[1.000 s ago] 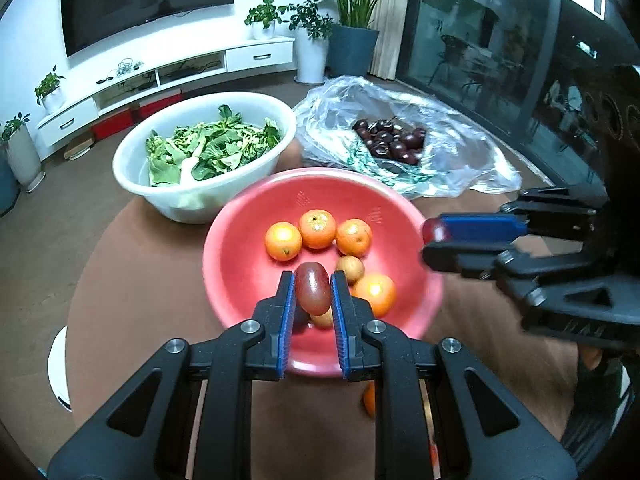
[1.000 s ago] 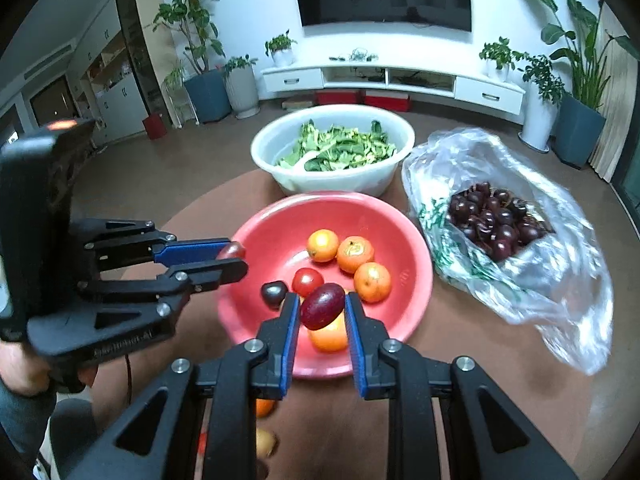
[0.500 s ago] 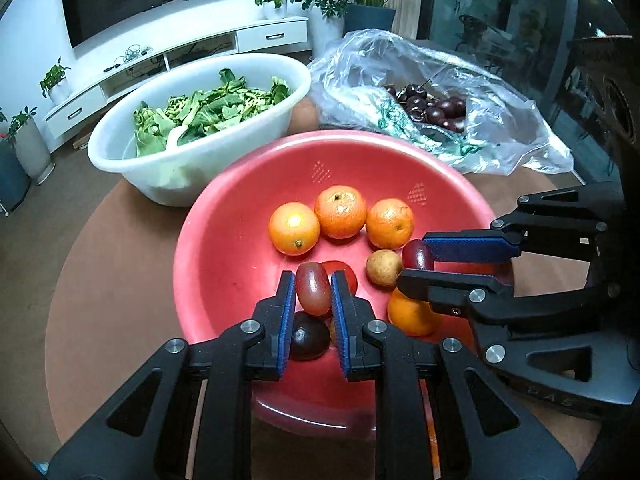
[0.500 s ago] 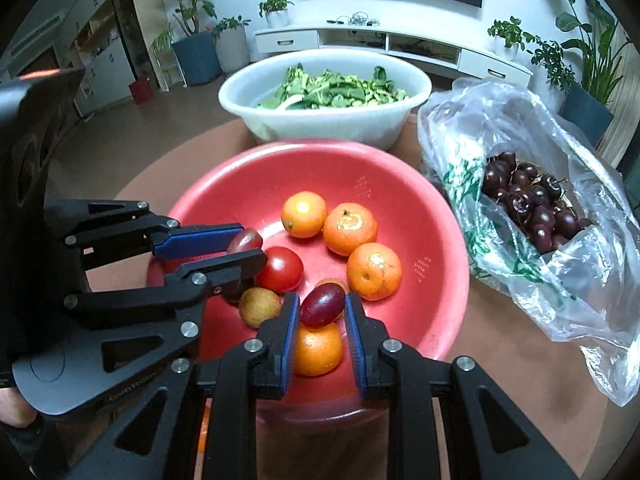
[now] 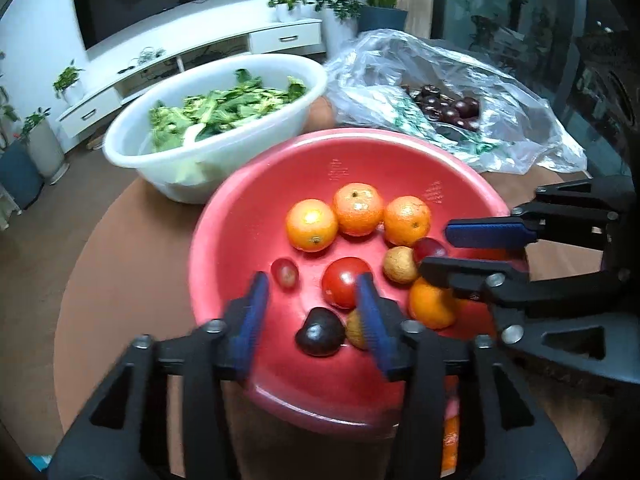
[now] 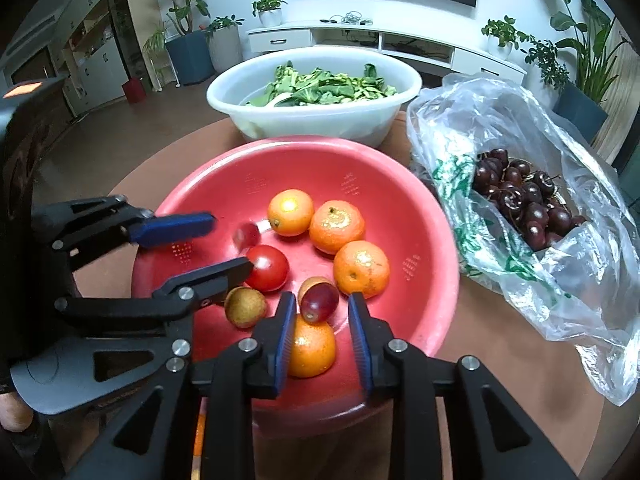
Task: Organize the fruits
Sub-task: 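Open both tools to drop the grapes into the red bowl, then withdraw both open tools from the red bowl back to the fruit pile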
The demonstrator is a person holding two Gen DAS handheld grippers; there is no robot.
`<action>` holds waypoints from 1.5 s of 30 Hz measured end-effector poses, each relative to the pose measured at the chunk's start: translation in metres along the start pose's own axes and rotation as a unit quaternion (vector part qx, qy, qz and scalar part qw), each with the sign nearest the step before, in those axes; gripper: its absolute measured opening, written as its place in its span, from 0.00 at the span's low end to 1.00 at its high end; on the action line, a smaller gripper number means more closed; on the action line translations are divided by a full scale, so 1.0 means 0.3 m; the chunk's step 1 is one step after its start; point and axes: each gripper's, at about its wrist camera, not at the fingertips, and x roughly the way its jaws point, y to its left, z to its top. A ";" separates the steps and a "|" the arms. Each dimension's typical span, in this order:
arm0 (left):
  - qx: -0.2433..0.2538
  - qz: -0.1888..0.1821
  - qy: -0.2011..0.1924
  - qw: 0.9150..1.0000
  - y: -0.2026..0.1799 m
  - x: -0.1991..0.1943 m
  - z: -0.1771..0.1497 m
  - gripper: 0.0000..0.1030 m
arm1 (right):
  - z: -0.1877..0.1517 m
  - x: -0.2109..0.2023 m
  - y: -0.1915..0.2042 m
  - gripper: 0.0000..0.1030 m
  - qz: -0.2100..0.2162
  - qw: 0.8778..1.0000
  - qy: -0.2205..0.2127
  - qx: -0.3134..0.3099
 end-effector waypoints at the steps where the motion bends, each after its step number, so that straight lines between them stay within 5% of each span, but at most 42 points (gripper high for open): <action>1: -0.003 0.000 -0.002 1.000 0.004 -0.008 -0.001 0.53 | -0.001 -0.007 -0.006 0.30 -0.001 1.000 -0.001 0.003; 5: -0.014 -0.006 -0.021 1.000 0.009 -0.072 -0.009 0.75 | -0.010 -0.042 -0.028 0.38 -0.003 1.000 -0.010 0.015; 11: -0.032 -0.013 -0.062 0.998 -0.002 -0.220 -0.057 0.99 | -0.066 -0.173 -0.050 0.65 0.016 0.998 -0.048 0.044; 20: -0.023 0.037 -0.085 0.995 -0.110 -0.419 -0.306 1.00 | -0.319 -0.325 0.008 0.75 0.072 0.993 -0.075 0.058; 23: -0.016 0.053 -0.066 0.996 -0.159 -0.425 -0.404 1.00 | -0.414 -0.325 0.057 0.75 0.082 0.993 -0.068 0.051; 29: -0.056 0.027 -0.008 0.998 -0.187 -0.390 -0.541 0.99 | -0.500 -0.278 0.137 0.74 0.079 0.996 -0.045 0.019; 45: 0.021 0.008 0.019 1.000 -0.231 -0.336 -0.531 0.99 | -0.521 -0.260 0.169 0.58 0.064 0.997 -0.037 -0.025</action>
